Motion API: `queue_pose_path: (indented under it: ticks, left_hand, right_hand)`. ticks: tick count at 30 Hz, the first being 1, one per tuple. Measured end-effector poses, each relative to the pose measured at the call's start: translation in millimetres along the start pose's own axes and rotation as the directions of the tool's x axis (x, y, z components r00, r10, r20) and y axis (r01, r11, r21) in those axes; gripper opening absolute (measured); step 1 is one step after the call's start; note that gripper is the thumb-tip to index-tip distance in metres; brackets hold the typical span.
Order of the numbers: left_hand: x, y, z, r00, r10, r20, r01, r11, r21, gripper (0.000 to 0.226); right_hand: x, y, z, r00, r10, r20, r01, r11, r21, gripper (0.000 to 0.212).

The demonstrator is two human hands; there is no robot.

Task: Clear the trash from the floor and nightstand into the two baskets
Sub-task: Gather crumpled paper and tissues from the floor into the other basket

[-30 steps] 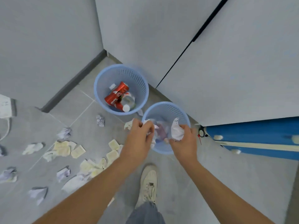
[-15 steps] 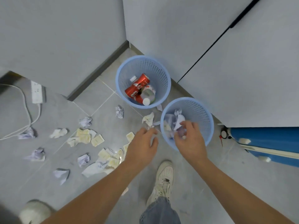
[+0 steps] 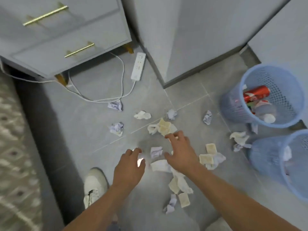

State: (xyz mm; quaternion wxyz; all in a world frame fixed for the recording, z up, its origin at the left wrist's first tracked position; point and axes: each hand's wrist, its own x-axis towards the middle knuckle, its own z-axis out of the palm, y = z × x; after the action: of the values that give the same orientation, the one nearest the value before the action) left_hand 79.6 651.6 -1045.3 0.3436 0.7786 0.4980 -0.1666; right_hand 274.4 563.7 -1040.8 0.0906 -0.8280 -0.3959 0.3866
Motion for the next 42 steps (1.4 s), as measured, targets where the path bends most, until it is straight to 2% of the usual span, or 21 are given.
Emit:
queue_pose_path:
  ticks: [3, 7, 10, 12, 16, 18, 21, 23, 25, 27, 33, 37, 39, 42]
  left_hand:
    - [18.6, -56.6, 17.4, 0.998, -0.058, 0.013, 0.057, 0.997, 0.042, 0.038]
    - [41.7, -98.7, 56.6, 0.993, -0.112, -0.033, 0.113, 0.992, 0.052, 0.056]
    - [60.3, -112.6, 90.1, 0.994, -0.084, -0.065, 0.087, 0.995, 0.054, 0.066]
    - [71.5, -116.9, 107.8, 0.995, -0.045, -0.09, 0.054, 0.994, 0.094, 0.065]
    - [84.2, -123.3, 123.8, 0.984, 0.053, -0.172, -0.042, 0.997, 0.066, 0.033]
    - [84.6, -128.5, 124.0, 0.984, 0.074, -0.161, -0.073, 0.997, 0.014, 0.025]
    - [88.3, -134.4, 111.8, 0.974, 0.113, -0.198, -0.124, 0.991, -0.044, 0.027]
    - [100.6, -134.6, 89.7, 0.949, 0.094, -0.303, -0.119, 0.991, -0.066, 0.03]
    - [123.2, -131.9, 62.4, 0.9, 0.095, -0.424, -0.119, 0.993, -0.029, 0.037]
    - [150.5, -127.7, 37.2, 0.867, 0.106, -0.486, -0.108, 0.994, 0.025, 0.043]
    - [191.5, -128.2, 24.6, 0.935, 0.113, -0.337, -0.043, 0.977, 0.209, 0.041]
    - [192.6, -139.2, 33.8, 0.933, 0.215, -0.288, -0.117, 0.939, 0.323, 0.04]
    - [191.9, -147.2, 36.1, 0.933, 0.261, -0.249, -0.172, 0.928, 0.329, 0.041]
    - [185.0, -154.4, 42.2, 0.94, 0.271, -0.205, -0.223, 0.947, 0.23, 0.035]
  right_hand:
    - [50.9, -9.6, 29.2, 1.0, 0.026, 0.004, -0.026, 0.998, -0.056, 0.074]
    - [105.2, 3.8, 44.7, 0.986, 0.156, -0.054, -0.162, 0.976, -0.142, 0.102]
    - [138.2, 20.2, 48.4, 0.975, 0.203, -0.086, -0.218, 0.943, -0.253, 0.118]
    - [157.7, 28.4, 54.5, 0.982, 0.174, -0.075, -0.189, 0.93, -0.316, 0.122]
    - [179.5, 31.7, 81.8, 0.999, 0.01, -0.051, -0.028, 0.925, -0.378, 0.111]
    - [178.6, 32.0, 96.5, 0.996, -0.038, -0.083, 0.002, 0.92, -0.392, 0.102]
    - [173.9, 36.4, 107.2, 0.982, -0.131, -0.136, 0.068, 0.917, -0.392, 0.081]
    - [171.3, 39.7, 109.6, 0.975, -0.188, -0.12, 0.127, 0.911, -0.392, 0.069]
    - [167.8, 42.2, 112.7, 0.969, -0.23, -0.089, 0.179, 0.904, -0.387, 0.056]
    - [165.1, 43.1, 116.2, 0.962, -0.264, -0.068, 0.218, 0.893, -0.393, 0.044]
    - [160.7, 45.6, 127.4, 0.946, -0.322, 0.028, 0.308, 0.872, -0.379, 0.029]
    - [159.8, 49.2, 134.4, 0.946, -0.323, 0.027, 0.315, 0.894, -0.318, 0.035]
    - [159.3, 48.8, 134.1, 0.937, -0.349, 0.003, 0.336, 0.9, -0.276, 0.032]
    - [153.5, 50.3, 129.2, 0.926, -0.368, -0.091, 0.347, 0.92, -0.185, 0.026]
